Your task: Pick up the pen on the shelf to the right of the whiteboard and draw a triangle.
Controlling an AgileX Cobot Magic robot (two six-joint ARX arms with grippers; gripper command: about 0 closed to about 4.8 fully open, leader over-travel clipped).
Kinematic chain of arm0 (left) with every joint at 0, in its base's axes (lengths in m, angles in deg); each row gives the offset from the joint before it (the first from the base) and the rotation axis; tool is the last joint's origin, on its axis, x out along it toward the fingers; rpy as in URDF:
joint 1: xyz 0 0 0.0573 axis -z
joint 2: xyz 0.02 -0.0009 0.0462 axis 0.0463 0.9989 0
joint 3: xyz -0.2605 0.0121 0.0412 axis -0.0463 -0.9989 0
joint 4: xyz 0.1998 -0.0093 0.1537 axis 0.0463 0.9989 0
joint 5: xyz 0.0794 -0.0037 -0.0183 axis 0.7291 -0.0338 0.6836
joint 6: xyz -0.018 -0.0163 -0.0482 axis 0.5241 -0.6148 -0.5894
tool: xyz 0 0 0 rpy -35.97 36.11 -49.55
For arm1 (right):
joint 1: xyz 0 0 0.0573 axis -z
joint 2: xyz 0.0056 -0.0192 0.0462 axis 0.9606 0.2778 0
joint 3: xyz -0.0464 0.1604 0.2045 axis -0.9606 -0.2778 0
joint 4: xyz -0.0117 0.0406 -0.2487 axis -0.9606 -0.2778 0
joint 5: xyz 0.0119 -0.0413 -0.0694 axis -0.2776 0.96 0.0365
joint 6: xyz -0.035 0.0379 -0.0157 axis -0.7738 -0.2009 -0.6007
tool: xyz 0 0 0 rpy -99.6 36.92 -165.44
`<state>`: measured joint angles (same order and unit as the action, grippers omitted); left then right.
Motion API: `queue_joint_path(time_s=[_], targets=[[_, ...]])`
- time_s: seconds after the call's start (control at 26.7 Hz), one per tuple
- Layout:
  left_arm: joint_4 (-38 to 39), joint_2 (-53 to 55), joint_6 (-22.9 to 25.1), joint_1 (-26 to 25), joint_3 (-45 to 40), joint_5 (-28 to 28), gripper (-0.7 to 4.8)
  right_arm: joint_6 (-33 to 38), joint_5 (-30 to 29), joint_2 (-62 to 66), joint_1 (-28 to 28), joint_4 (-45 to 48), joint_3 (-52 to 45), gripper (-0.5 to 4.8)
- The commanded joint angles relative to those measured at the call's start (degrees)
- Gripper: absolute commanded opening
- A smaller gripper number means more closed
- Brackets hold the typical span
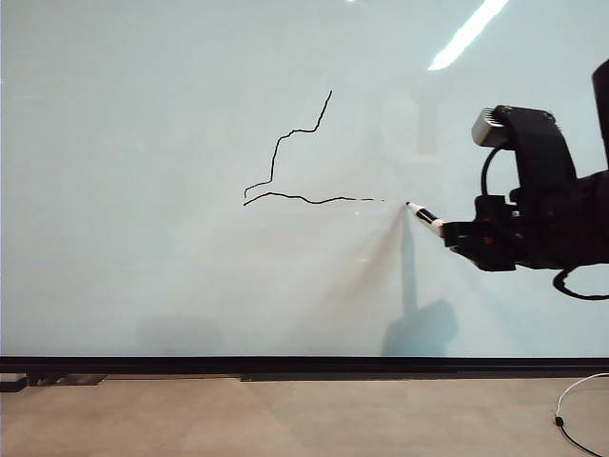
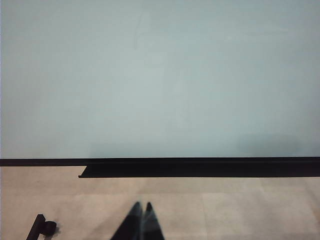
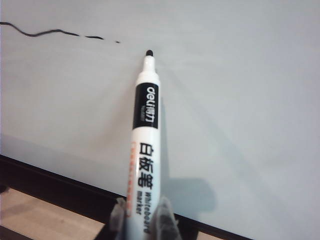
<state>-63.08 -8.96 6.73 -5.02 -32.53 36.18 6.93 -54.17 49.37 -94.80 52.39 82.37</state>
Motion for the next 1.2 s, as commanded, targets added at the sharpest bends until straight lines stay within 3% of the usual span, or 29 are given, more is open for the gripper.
queue_joint_path(time_s=[0.04, 0.49, 0.64, 0.82, 1.2], targets=[[-0.3, 0.0, 0.0, 0.0, 0.2, -0.2, -0.05, 0.7, 0.3, -0.3, 1.2, 2.4, -0.6, -0.04], [-0.3, 0.0, 0.0, 0.0, 0.2, -0.2, -0.05, 2.1, -3.2, -0.3, 2.5, 5.8, -2.1, -0.04], [-0.3, 0.0, 0.0, 0.0, 0.2, -0.2, -0.05, 5.4, -9.1, -2.8, 0.9, 7.5, -2.7, -0.04], [-0.3, 0.0, 0.0, 0.0, 0.2, -0.2, -0.05, 2.4, -13.9, -6.7, -3.2, 7.5, 1.2, -0.04], [-0.3, 0.0, 0.0, 0.0, 0.2, -0.2, -0.05, 1.6, -15.4, -6.6, -3.2, -4.8, 14.0, -0.04]])
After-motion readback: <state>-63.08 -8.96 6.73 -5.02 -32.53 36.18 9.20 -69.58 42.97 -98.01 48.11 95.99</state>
